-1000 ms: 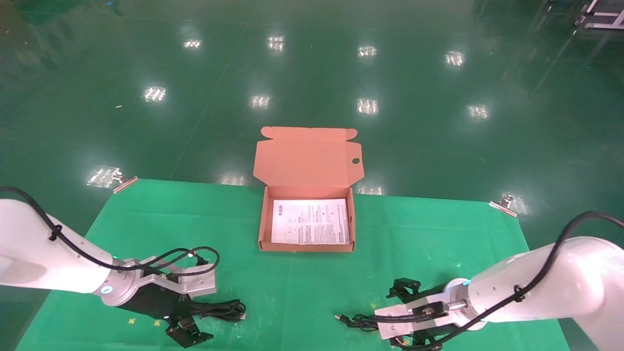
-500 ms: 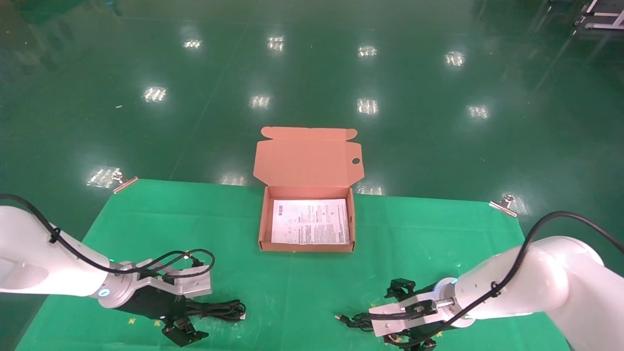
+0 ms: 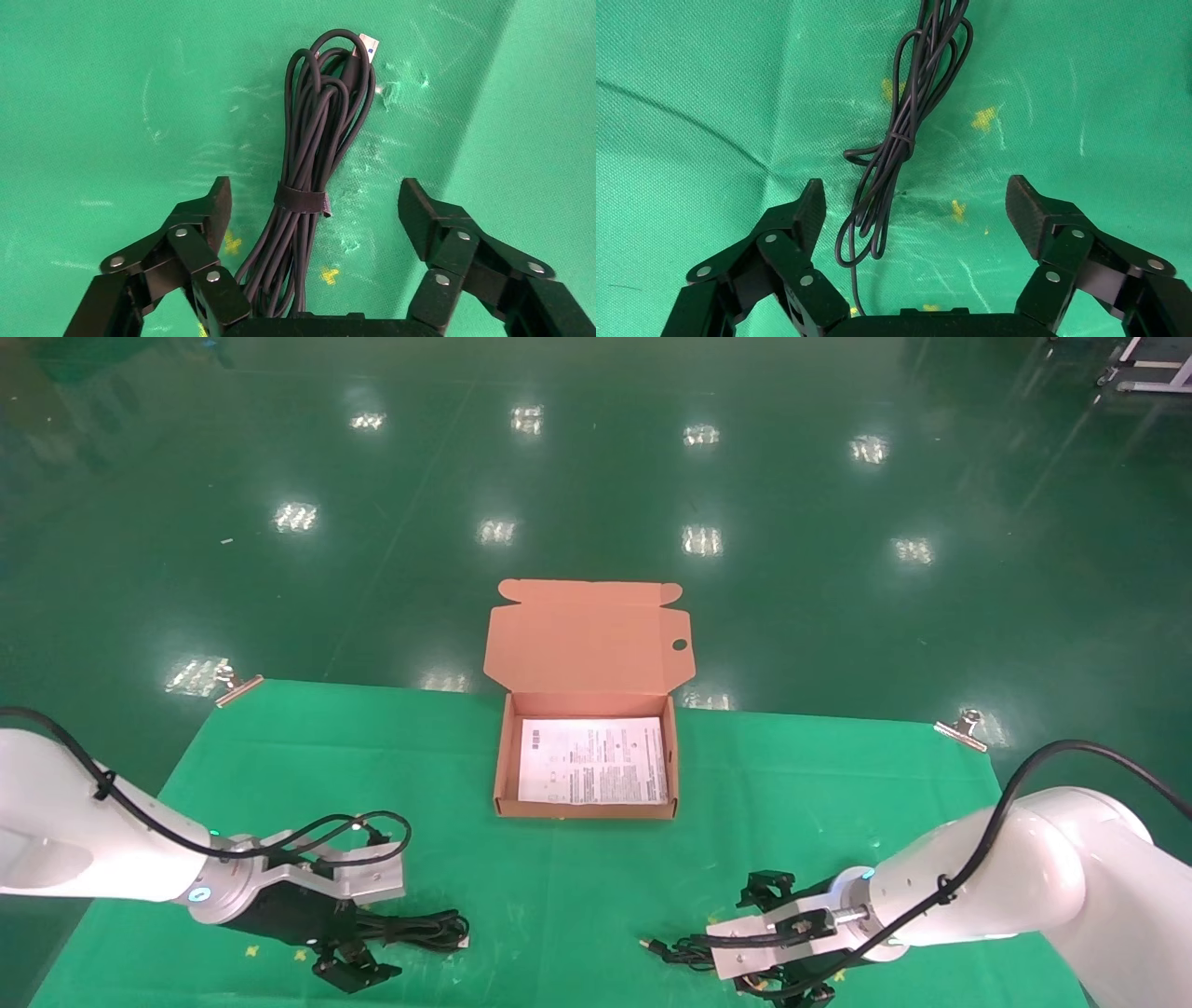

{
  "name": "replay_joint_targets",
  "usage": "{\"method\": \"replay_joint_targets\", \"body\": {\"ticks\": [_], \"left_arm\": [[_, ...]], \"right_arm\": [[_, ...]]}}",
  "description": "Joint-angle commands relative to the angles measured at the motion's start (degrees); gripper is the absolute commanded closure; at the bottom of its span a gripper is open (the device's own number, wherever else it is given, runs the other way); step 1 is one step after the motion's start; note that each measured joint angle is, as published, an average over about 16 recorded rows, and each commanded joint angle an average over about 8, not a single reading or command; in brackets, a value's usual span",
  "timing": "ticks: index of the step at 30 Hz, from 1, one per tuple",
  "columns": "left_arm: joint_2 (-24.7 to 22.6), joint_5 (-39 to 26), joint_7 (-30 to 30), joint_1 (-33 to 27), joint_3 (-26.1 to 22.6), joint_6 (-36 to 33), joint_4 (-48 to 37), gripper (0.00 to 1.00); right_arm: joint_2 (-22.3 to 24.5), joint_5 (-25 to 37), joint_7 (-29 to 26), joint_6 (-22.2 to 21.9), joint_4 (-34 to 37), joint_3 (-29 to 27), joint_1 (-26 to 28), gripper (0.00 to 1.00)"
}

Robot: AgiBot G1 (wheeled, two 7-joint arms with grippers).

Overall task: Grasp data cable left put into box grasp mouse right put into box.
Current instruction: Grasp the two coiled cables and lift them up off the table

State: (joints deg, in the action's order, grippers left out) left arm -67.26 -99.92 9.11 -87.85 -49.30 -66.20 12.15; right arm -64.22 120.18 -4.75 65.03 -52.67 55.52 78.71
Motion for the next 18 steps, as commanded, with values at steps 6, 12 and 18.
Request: {"method": "replay_joint_targets", "body": {"ticks": [6, 12, 18], "left_arm": [[0.10, 0.00, -0.10, 0.07, -0.02, -0.10, 0.31, 1.00], [0.14, -0.02, -0.14, 0.10, -0.04, -0.16, 0.45, 1.00], [0.16, -0.03, -0.16, 0.12, -0.05, -0.19, 0.54, 1.00]], "right_arm": [[0.18, -0.26, 0.00, 0.11, -0.28, -0.13, 0.00, 1.00], [0.26, -0.37, 0.00, 0.17, -0.40, -0.18, -0.01, 1.00], [0.31, -0.44, 0.00, 0.20, -0.48, -0.21, -0.02, 1.00]]}}
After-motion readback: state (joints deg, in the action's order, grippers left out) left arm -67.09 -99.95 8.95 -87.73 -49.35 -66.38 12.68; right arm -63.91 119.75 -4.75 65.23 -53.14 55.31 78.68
